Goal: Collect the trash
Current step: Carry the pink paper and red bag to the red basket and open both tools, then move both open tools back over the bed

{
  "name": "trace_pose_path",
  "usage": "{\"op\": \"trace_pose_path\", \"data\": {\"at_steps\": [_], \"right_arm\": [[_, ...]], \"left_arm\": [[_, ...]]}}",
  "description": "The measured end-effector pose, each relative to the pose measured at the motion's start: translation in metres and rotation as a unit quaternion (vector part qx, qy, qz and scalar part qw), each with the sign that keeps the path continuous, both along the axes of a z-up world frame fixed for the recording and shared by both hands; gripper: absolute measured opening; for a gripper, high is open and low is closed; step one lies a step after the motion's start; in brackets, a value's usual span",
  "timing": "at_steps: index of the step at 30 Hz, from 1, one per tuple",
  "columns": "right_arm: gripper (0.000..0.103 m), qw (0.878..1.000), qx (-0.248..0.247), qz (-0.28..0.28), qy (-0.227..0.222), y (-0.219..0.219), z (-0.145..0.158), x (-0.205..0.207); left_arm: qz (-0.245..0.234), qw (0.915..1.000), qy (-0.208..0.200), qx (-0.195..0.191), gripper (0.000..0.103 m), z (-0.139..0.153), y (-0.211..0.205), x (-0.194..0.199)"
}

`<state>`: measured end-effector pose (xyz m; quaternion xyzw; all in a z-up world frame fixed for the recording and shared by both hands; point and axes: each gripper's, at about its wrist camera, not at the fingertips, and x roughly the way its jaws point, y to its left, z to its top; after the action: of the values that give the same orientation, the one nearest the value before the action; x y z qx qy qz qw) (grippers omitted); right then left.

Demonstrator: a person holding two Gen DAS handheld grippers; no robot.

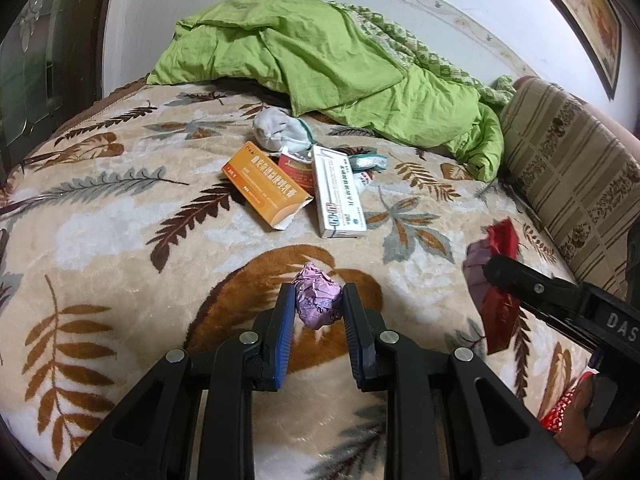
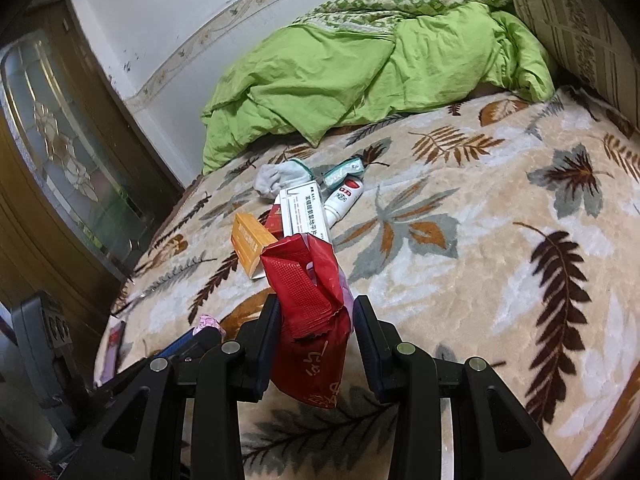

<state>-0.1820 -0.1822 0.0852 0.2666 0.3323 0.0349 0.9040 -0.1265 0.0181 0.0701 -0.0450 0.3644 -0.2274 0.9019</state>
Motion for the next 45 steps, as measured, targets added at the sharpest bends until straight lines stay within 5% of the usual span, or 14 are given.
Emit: {"op": "trace_pose_path", "data": {"at_steps": [8, 14, 19, 28, 32, 36, 40, 45], "right_arm": [[0.039, 0.999, 0.041, -0.028, -0.01, -0.04, 0.022, -0.067], [0.039, 0.995, 0.046, -0.09, -0.015, -0.089, 0.038, -0.142], [0.039, 0.985, 0.051, -0.166, 0.006, -0.133, 0.036, -0.213], [0.04, 0.956, 0.068, -0.282, 0.037, -0.182, 0.023, -0.314], [0.047, 0.947, 0.07, -0.308, 0.062, -0.195, 0.011, -0.328], [0.055, 0.942, 0.067, -0.319, 0.077, -0.204, 0.004, -0.337], [0.059, 0.945, 0.068, -0.313, 0.07, -0.205, 0.006, -0.333], [0.059, 0.961, 0.052, -0.266, 0.049, -0.194, 0.014, -0.305]], "left_arm": [[-0.073, 0.997, -0.009, -0.025, 0.023, 0.028, -0.023, -0.033], [-0.184, 0.982, -0.006, -0.045, 0.023, 0.054, -0.076, -0.075], [-0.282, 0.9578, 0.007, -0.054, 0.023, 0.068, -0.134, -0.115], [-0.438, 0.8967, 0.056, -0.027, 0.023, 0.057, -0.243, -0.199], [-0.458, 0.885, 0.082, 0.0, 0.035, 0.04, -0.269, -0.218], [-0.457, 0.8848, 0.091, -0.001, 0.054, 0.037, -0.269, -0.22], [-0.444, 0.8911, 0.095, -0.013, 0.057, 0.039, -0.26, -0.211], [-0.386, 0.9186, 0.082, -0.027, 0.061, 0.048, -0.228, -0.185]]}}
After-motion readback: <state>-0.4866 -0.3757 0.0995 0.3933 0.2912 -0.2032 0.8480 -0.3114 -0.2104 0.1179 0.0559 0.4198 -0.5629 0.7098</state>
